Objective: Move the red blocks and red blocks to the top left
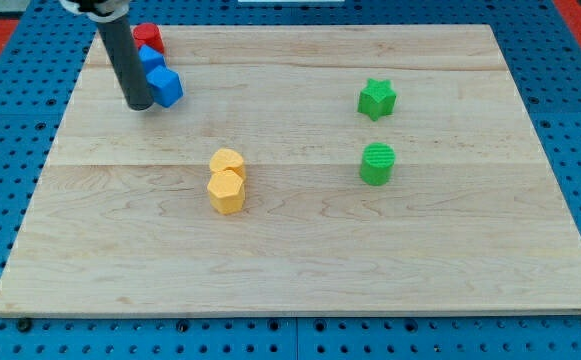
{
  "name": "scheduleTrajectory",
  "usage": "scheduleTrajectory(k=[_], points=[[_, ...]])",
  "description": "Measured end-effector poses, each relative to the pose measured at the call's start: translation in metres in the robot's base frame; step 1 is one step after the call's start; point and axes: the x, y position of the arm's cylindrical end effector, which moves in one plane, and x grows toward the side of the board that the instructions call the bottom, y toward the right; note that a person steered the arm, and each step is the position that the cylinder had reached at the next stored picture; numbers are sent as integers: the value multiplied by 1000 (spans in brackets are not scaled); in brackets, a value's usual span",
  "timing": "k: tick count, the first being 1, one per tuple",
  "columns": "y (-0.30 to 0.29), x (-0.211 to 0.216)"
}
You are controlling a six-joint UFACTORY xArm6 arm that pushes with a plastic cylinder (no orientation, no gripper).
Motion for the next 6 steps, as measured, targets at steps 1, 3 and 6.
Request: scheduleTrajectory(k=[1, 3, 6], points=[[33, -28], [74, -53], [109, -89]])
